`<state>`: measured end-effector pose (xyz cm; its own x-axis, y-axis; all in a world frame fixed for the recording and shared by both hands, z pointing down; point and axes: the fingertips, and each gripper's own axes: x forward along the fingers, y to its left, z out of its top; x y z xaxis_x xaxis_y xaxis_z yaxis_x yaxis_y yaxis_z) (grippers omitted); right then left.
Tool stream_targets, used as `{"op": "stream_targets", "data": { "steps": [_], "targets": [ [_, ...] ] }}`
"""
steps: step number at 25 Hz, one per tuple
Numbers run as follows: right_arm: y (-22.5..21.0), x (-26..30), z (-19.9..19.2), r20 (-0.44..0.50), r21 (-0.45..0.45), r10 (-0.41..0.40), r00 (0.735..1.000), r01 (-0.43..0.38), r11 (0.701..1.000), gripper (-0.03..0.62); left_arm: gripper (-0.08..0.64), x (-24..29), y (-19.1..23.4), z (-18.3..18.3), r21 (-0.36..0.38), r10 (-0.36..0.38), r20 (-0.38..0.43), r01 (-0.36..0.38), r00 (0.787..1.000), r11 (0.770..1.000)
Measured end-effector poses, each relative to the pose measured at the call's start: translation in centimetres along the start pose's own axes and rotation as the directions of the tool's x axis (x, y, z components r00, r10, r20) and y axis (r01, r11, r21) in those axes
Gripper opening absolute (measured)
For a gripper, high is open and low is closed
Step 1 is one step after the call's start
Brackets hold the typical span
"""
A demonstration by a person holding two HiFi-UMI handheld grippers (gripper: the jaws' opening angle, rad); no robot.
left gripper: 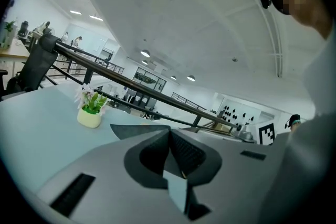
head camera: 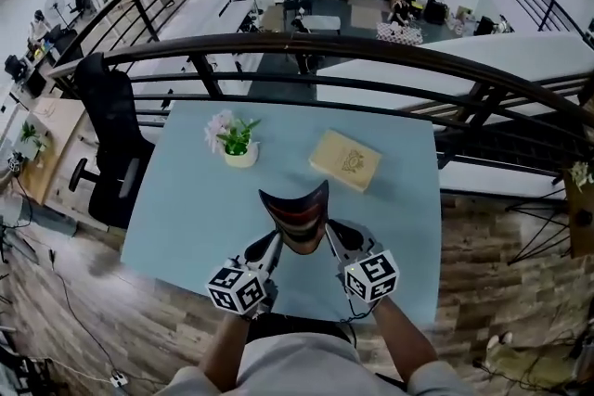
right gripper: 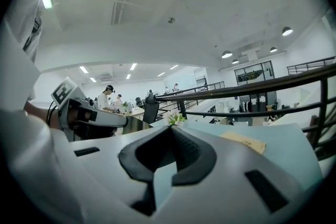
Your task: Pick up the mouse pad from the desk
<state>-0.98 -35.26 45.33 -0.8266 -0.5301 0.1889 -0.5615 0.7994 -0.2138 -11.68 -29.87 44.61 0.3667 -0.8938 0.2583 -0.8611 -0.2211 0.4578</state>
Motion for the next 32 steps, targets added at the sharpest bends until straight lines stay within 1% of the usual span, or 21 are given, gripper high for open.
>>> {"op": "stream_targets", "data": {
  "steps": [4,9,13,21,26,32],
  "targets": [
    [-0.2,0.0,0.5,0.008,-0.013,-0.003,1.0,0.003,1.0,0.017,0.025,0.0,-0.1,0.7,0.009,0.004,0.017,-0.004,1.0,1.0],
    [1.0,0.5,1.6,0.025,-0.022,-0.006,1.0,0.007,1.0,0.017,0.025,-1.0,-0.2,1.9,0.009,-0.013,0.047,0.012,0.999,1.0],
    [2.0,1.0,3.1,0.041,-0.059,-0.015,0.999,0.017,0.998,0.017,0.025,-1.6,0.1,3.0,0.019,-0.029,0.061,0.028,0.998,0.999],
    [4.0,1.2,5.7,0.08,-0.101,-0.071,0.994,0.079,0.992,0.017,0.025,-3.2,0.5,5.4,0.077,-0.057,0.089,0.05,0.994,0.996],
    [5.2,1.1,7.4,0.099,-0.156,-0.079,0.992,0.094,0.983,0.017,0.025,-3.5,-0.1,7.0,0.089,-0.097,0.12,0.086,0.988,0.992],
    [5.8,1.2,8.0,0.113,-0.172,-0.102,0.988,0.12,0.978,0.017,0.025,-3.6,0.1,7.6,0.107,-0.112,0.125,0.098,0.986,0.989]
  ]
}}
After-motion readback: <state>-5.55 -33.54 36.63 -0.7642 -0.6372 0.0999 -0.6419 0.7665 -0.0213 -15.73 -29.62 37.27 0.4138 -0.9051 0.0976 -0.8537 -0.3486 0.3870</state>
